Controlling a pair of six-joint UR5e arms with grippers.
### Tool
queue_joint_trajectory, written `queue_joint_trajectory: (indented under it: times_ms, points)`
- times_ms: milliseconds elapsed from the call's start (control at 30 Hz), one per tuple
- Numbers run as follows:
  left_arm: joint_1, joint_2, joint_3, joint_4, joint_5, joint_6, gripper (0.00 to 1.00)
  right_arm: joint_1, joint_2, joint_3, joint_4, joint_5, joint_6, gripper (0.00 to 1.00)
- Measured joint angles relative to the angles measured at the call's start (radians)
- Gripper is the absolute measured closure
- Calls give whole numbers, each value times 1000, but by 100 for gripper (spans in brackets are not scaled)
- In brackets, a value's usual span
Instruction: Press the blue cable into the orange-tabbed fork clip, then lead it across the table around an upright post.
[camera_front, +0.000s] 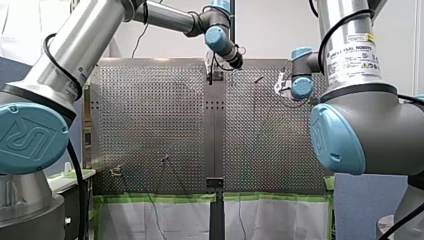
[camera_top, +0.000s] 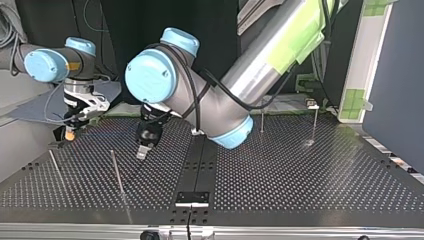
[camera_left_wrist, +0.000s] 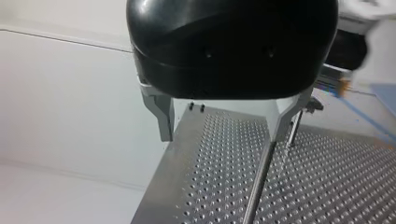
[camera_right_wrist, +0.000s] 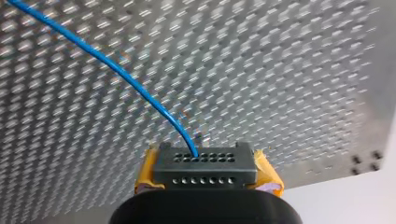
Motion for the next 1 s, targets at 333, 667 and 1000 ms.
queue_joint_trajectory:
  times_ms: [333, 667, 1000]
  points:
    - [5, -17, 39, -93, 77, -6, 3, 9, 8, 35, -2, 7, -8, 100]
    - [6, -17, 40, -134, 35, -6, 3, 11, 8, 35, -2, 7, -9, 100]
    - [-2, -17, 39, -145, -25, -3, 3, 14, 8, 35, -2, 5, -9, 100]
